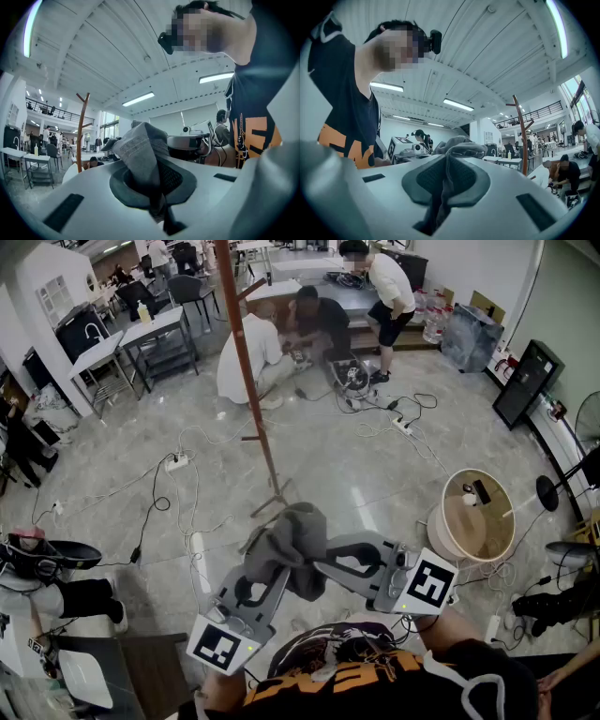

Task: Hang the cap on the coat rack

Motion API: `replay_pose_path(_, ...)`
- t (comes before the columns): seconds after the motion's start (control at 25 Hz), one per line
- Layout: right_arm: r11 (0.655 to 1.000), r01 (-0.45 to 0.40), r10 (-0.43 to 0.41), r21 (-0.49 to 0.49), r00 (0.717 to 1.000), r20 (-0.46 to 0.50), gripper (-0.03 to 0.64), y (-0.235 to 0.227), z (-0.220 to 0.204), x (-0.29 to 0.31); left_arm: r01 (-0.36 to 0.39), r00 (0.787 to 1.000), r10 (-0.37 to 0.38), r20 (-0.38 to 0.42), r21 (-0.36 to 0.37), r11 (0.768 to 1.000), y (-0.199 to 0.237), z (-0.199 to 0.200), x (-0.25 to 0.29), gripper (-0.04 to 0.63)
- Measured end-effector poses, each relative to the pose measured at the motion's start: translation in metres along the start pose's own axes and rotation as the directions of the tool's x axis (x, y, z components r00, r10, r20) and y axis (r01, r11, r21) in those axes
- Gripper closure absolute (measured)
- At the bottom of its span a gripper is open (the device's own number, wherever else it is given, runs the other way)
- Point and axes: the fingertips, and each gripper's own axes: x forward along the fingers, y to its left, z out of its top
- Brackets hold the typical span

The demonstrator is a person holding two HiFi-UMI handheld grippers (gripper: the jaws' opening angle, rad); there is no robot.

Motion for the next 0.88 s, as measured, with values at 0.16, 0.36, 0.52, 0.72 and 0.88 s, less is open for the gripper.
replay_pose_path(0.16, 1.000, 0.001, -0.001, -0.006, 1.000, -0.006, 0.580, 0.002, -0.003, 0.010, 0.001, 1.000, -0.001, 0.006, -0.006, 1.000, 0.008, -0.001, -0.007, 0.561)
replay_pose_path(0.36, 1.000, 0.008, -0.008, -0.011, 1.000, -0.017, 0.580, 0.005, -0.008, 0.030, 0.005, 1.000, -0.005, 0.007, -0.007, 1.000, 0.023, -0.002, -0.021, 0.561)
replay_pose_path(0.52, 0.999, 0.021, -0.021, 0.036, 1.000, -0.011, 0.581, 0.005, -0.009, 0.045, 0.012, 1.000, -0.012, 0.011, -0.007, 1.000, 0.035, 0.001, -0.031, 0.561)
replay_pose_path(0.72, 0.996, 0.045, -0.045, 0.071, 0.999, -0.005, 0.581, 0.002, -0.012, 0.063, 0.017, 1.000, -0.016, 0.013, -0.008, 1.000, 0.050, 0.001, -0.042, 0.561)
replay_pose_path(0.88, 0.997, 0.056, -0.055, 0.046, 0.998, -0.012, 0.581, 0.005, -0.013, 0.082, 0.022, 1.000, -0.022, 0.005, -0.003, 1.000, 0.064, 0.002, -0.054, 0.561)
